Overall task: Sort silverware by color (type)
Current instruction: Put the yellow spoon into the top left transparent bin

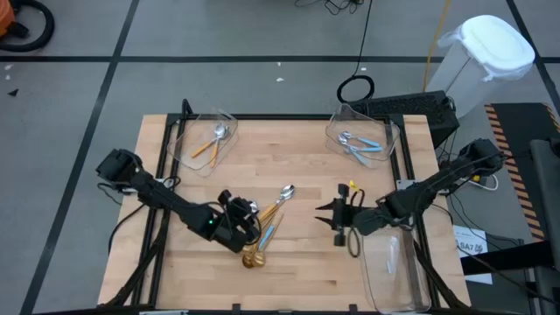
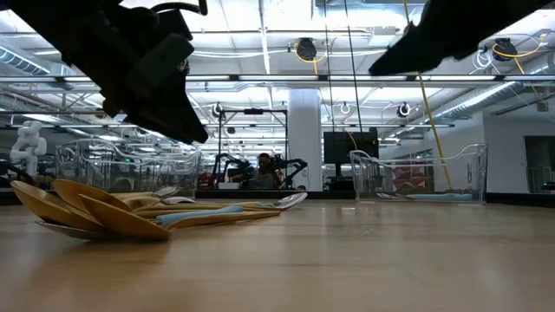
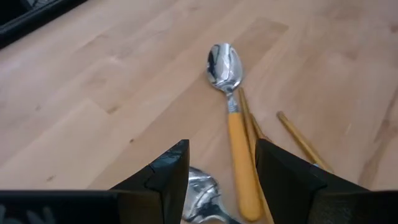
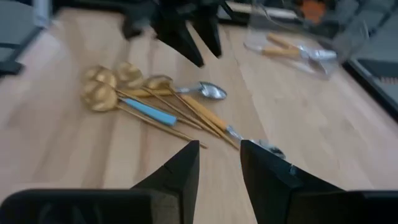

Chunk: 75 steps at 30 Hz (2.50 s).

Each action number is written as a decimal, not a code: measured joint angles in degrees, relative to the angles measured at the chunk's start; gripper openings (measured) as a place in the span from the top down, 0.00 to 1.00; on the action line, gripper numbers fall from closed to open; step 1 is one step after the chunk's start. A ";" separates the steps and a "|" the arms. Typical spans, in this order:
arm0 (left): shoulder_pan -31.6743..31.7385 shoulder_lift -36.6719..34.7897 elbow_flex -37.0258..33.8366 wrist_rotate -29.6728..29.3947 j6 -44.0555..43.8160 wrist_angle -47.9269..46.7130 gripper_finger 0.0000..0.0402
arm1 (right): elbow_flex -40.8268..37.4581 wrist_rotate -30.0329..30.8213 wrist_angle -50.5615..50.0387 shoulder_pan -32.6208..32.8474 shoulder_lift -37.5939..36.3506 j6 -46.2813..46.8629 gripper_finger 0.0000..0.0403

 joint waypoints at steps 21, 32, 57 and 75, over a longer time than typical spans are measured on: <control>-1.69 0.10 3.90 -0.69 4.47 1.80 0.55 | 21.03 -25.65 -2.87 -20.90 28.90 -19.73 0.72; -1.84 0.10 3.90 -2.53 2.85 2.15 0.55 | 22.60 -39.58 -2.60 -28.66 32.43 -31.44 0.68; -1.51 0.34 3.90 -2.69 4.62 1.88 0.55 | 26.14 -44.93 2.36 -33.01 42.79 -36.79 0.59; -1.51 0.34 3.90 -2.68 4.13 2.26 0.55 | 26.14 -47.09 -2.33 -33.55 43.54 -36.62 0.80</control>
